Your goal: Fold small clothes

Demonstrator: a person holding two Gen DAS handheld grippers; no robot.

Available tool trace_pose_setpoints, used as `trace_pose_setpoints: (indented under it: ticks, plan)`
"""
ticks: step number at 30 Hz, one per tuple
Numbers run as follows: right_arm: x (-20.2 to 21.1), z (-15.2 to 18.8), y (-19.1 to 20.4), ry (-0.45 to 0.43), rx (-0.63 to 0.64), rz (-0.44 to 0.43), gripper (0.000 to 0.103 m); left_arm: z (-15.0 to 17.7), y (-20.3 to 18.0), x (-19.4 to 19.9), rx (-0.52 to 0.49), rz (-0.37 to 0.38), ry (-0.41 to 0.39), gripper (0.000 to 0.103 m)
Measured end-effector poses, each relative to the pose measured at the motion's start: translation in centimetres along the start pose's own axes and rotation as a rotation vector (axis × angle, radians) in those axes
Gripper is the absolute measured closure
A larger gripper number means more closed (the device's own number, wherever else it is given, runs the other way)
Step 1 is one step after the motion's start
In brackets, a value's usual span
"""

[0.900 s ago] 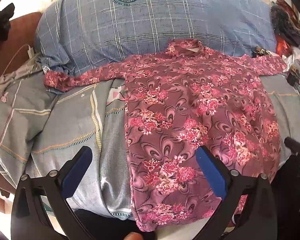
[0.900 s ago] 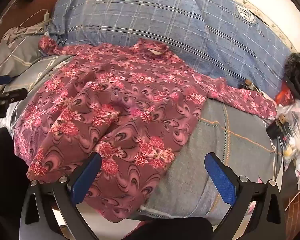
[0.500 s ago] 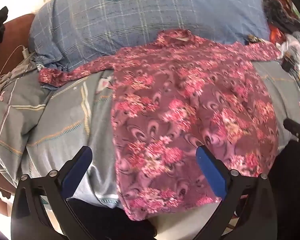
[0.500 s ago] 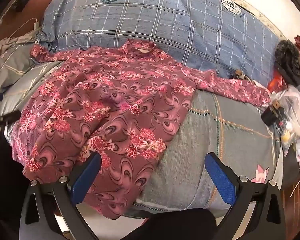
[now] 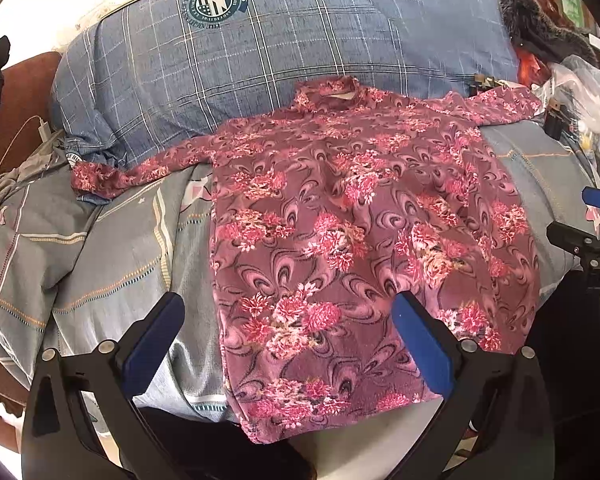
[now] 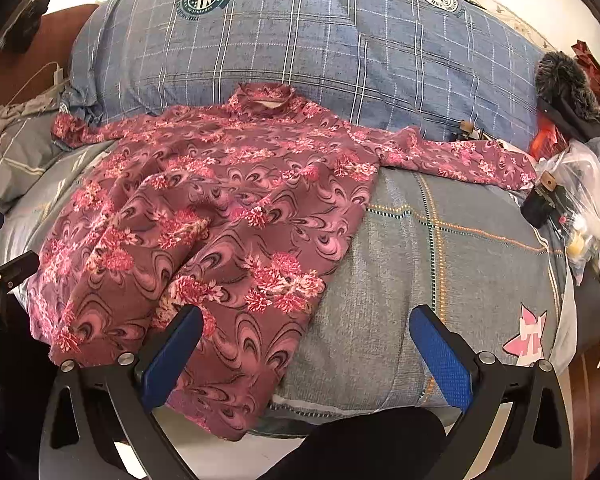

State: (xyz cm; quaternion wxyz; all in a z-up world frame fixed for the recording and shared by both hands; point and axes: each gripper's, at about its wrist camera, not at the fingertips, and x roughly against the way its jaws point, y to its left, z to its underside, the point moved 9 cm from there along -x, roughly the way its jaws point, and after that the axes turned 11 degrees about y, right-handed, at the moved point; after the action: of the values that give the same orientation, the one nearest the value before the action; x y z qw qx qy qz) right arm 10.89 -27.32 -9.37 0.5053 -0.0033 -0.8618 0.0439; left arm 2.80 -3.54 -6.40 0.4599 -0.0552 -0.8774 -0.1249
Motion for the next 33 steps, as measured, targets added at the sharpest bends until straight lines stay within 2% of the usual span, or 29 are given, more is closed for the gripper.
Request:
trace_pose_setpoints:
  ticks: [16,24,33]
  plan:
    - [0.3,0.1,-0.3,-0.032,0.001,0.025,0.0,0.1,0.4,0.2,0.01,0.011,-0.02,0.0]
    - [0.1,0.0,-0.5,-0.027,-0.005,0.027,0.0,0.2,1.7,0.0,0.06,0.032,-0.013,0.0]
    - [0.4,-0.4,-0.6,-0.042,0.01,0.045,0.0,0.1,1.9,-0.2,0.073,0.04,-0.011,0.0]
